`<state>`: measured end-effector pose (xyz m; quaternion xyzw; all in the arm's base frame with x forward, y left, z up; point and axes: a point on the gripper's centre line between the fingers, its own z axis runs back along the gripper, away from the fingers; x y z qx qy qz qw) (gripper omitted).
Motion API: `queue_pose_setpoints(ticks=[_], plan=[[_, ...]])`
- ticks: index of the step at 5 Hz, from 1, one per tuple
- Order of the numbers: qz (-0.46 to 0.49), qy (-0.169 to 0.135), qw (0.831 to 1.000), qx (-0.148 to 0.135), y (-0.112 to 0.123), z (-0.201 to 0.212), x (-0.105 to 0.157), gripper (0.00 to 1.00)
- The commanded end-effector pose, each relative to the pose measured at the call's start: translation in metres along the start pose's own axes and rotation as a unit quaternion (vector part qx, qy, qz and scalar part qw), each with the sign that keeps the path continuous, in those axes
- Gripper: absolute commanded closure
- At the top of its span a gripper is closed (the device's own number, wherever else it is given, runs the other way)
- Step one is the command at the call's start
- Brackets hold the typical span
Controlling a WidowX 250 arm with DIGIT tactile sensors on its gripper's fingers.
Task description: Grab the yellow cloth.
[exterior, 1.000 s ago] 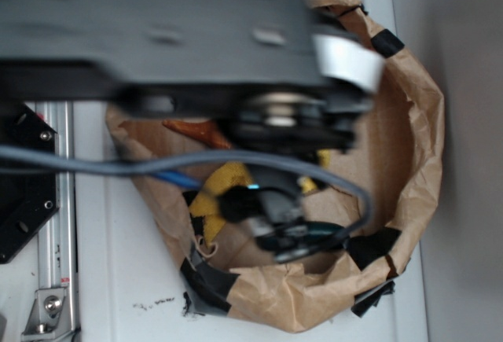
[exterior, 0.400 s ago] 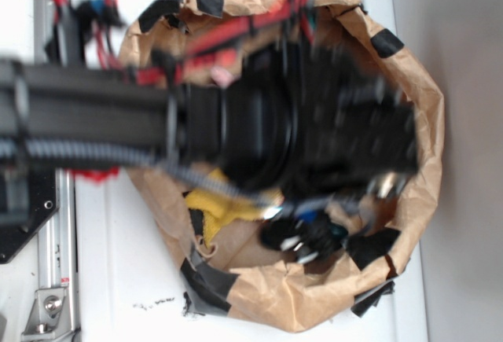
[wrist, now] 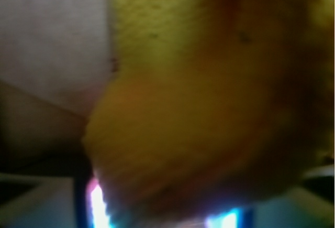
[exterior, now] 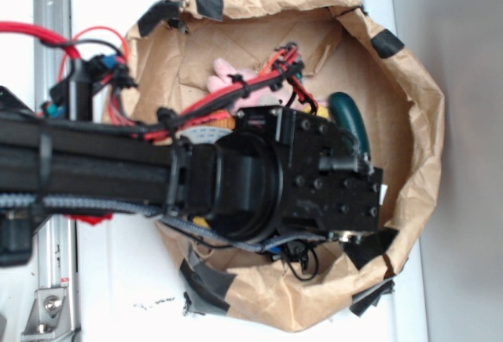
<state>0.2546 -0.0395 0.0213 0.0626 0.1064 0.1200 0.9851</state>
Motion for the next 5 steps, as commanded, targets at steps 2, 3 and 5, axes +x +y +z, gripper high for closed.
queue_pose_setpoints(ticks=[2,3,5], plan=[[-0.118,-0.136,0.983,0.026,0.04,0.092,-0.016,1.0],[-0.133,-0.178,0.975,0.027,0.066,0.137,-0.027,1.0],[-0.182,-0.163,0.969,0.025,0.08,0.153,-0.022,1.0]])
